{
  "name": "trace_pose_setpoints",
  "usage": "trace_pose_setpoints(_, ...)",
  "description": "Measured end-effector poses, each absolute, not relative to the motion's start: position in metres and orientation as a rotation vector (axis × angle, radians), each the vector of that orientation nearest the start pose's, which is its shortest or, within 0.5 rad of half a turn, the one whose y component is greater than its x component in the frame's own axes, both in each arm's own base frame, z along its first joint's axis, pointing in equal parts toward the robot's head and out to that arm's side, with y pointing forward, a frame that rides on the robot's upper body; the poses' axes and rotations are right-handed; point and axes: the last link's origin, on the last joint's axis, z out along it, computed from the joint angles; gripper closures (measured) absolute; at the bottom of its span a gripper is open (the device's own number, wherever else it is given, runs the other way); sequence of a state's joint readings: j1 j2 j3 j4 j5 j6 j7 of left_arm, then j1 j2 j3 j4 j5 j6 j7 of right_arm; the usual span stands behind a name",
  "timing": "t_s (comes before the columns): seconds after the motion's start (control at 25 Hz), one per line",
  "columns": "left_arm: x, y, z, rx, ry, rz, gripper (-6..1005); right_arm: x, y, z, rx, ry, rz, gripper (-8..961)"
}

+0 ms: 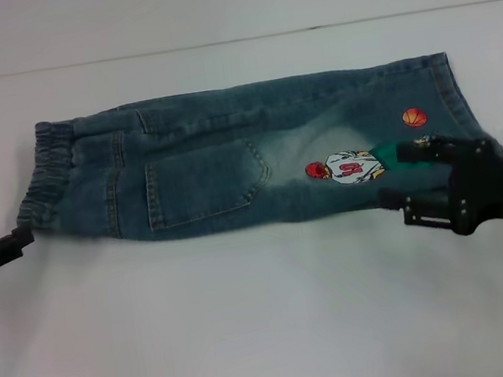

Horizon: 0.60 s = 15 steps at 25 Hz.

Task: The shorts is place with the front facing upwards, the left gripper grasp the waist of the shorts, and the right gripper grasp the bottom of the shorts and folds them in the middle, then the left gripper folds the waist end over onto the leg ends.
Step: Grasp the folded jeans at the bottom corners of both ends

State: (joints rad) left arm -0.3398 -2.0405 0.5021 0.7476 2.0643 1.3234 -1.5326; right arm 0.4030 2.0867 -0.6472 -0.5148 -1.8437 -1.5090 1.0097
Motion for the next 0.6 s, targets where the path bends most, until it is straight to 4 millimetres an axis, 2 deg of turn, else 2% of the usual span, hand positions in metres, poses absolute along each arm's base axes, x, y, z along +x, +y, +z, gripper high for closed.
trace_pose_setpoints(0.24, -0.369, 0.318, 0.050, -2.209, -0.956, -0.345, 201, 0.301, 0.294, -0.016, -2.548, 0.490, 0.774, 197)
trace_pose_setpoints(0.6, -0.366, 0.327, 0.046, -2.219, -0.864, -0.292, 202, 0.300, 0.294, -0.016, -2.546, 0.513, 0.785, 196)
